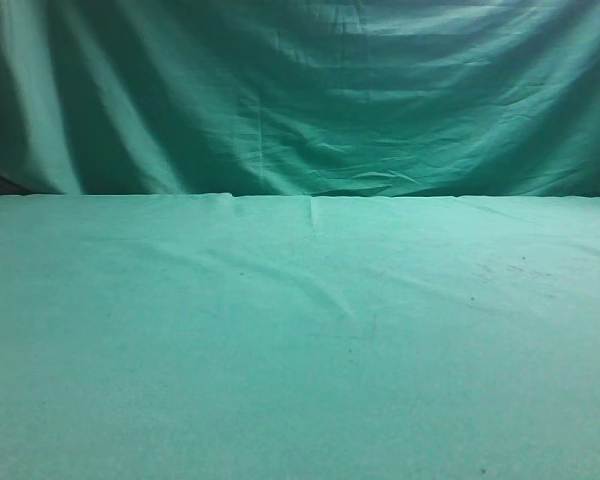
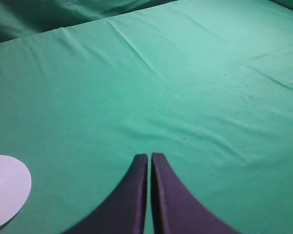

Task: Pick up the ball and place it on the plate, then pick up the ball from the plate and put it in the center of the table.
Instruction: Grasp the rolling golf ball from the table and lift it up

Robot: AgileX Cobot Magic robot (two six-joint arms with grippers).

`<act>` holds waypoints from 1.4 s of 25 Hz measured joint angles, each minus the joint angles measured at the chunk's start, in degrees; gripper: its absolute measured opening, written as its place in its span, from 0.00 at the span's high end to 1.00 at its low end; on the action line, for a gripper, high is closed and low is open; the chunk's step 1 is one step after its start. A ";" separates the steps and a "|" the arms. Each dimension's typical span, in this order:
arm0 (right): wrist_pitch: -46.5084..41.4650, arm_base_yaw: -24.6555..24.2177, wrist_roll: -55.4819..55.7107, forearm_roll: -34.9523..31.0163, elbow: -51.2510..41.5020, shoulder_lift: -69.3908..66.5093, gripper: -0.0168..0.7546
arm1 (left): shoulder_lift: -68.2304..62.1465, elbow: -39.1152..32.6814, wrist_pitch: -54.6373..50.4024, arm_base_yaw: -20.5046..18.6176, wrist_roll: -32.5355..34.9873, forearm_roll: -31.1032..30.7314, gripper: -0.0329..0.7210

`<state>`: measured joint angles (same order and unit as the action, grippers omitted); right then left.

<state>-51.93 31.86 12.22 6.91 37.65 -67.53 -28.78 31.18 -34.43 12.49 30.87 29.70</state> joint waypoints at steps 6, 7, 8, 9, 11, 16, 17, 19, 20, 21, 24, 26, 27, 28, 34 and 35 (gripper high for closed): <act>-0.24 0.00 4.02 0.09 0.00 -4.72 0.29 | 0.00 0.00 0.00 0.00 0.00 0.84 0.96; -0.24 0.00 4.28 0.09 0.00 -6.08 0.29 | 0.00 0.00 0.00 0.00 0.00 0.84 0.96; -0.24 0.00 4.47 0.09 0.00 -7.50 0.29 | 0.00 0.00 0.00 0.00 0.00 0.84 0.96; -0.24 0.00 4.66 0.09 0.00 -8.68 0.29 | 0.00 0.00 0.00 0.00 0.00 0.84 0.96; 0.61 0.00 5.35 0.09 0.00 -11.27 0.29 | 0.00 0.00 0.00 0.00 0.00 0.84 0.96; 5.19 0.00 5.62 0.22 0.14 -14.97 0.29 | 0.00 0.00 -0.10 0.00 0.00 0.84 0.96; 5.63 -0.14 5.66 0.30 0.45 -15.41 0.29 | 0.00 0.00 -0.10 0.00 0.00 0.84 0.96; 5.74 -1.67 5.66 0.30 1.71 -16.40 0.29 | 0.00 0.00 -0.10 0.00 0.00 0.84 0.96; 5.74 -2.87 5.66 0.18 2.45 -16.56 0.29 | 0.00 0.00 -0.10 0.00 0.00 0.84 0.96; 5.74 -4.20 5.66 0.18 3.43 -16.84 0.29 | 0.00 0.00 -0.10 0.00 0.00 0.84 0.96; 5.98 -7.43 3.77 -1.10 6.34 -17.87 0.29 | 0.00 0.00 -0.10 0.00 0.00 0.84 0.96; 6.11 -8.34 1.56 -2.99 7.79 -19.25 0.29 | 0.00 0.00 -0.10 0.00 0.00 0.84 0.96; 6.21 -8.49 0.71 -3.64 8.10 -19.95 0.29 | 0.00 0.00 -0.10 0.00 0.00 0.84 0.96; 6.44 -8.49 0.23 -4.17 8.52 -20.84 0.29 | 0.00 0.00 -0.10 0.00 0.00 0.84 0.96; 8.85 -8.49 -0.81 -4.45 9.95 -25.02 0.29 | 0.00 0.00 -0.10 0.00 0.00 0.84 0.96; 9.48 -8.49 -0.95 -4.45 10.05 -25.27 0.29 | 0.00 0.00 -0.10 0.00 0.00 0.84 0.96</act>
<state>-42.44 23.38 11.27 2.46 47.70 -92.80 -28.78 31.18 -34.53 12.49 30.87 30.55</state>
